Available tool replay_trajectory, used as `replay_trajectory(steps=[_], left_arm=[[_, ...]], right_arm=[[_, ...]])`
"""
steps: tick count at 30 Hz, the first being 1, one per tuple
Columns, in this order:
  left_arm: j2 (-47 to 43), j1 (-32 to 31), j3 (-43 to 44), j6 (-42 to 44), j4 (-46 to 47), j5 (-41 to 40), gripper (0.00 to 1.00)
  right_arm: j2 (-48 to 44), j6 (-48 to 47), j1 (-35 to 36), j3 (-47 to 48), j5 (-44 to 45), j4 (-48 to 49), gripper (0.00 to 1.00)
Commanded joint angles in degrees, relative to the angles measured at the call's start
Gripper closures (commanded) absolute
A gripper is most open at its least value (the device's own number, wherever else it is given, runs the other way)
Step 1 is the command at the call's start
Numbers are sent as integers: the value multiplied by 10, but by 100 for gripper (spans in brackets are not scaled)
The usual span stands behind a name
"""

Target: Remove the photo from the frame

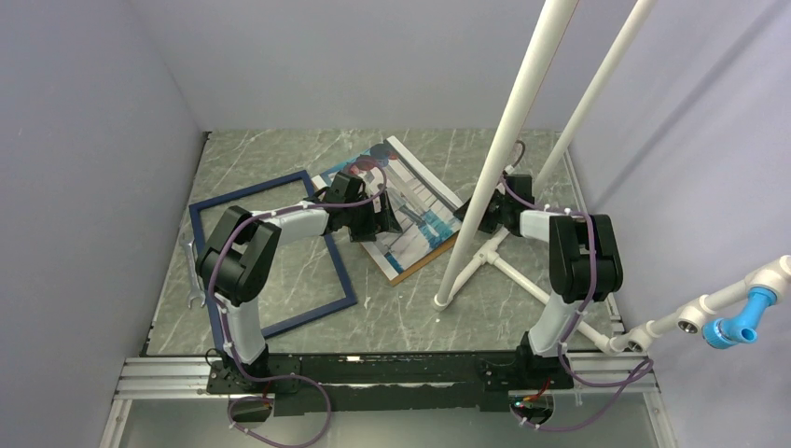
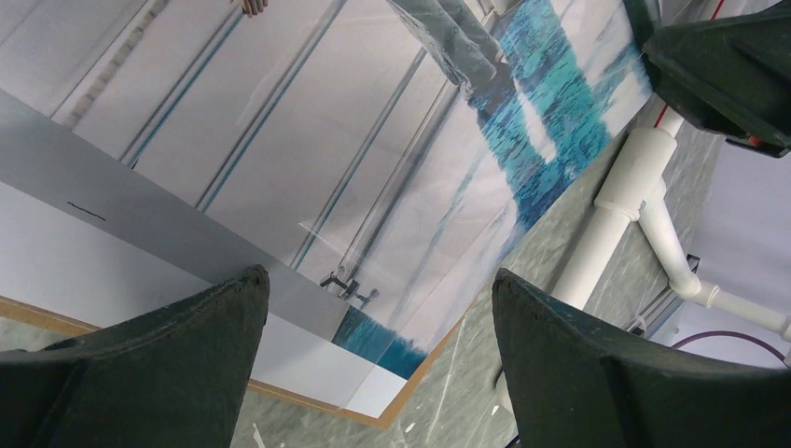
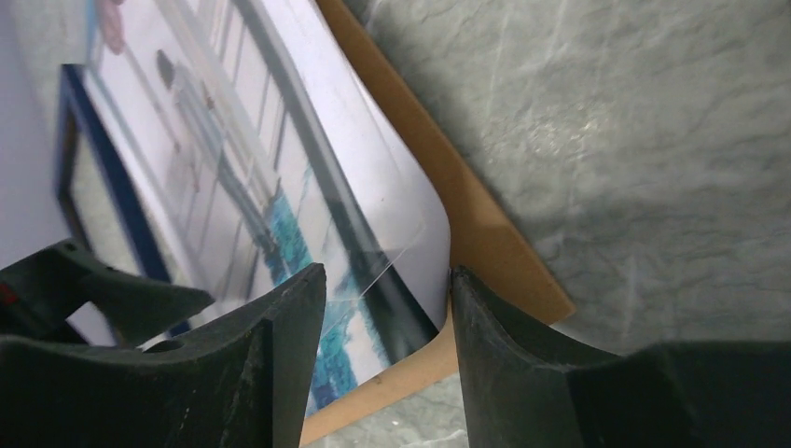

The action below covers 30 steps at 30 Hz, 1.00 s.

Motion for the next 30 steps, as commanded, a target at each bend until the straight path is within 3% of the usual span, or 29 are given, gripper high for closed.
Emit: replay_trajectory(steps=[1,11,17,30], left_arm=[[21,1,-12,2,-22,-2,7],[17,3,-21,0,-17,-1,7],[12,2,-22,1,-19,-2,7],[6,5,-24,10,-16,2,7]], right_arm=[[-15,84,-4,-44,-87,80,45],[-20,255,-12,-136,-142,282,43],[-2,264,-18,-153,-127,345,48],[37,260,-27,-163,-124,364,82]])
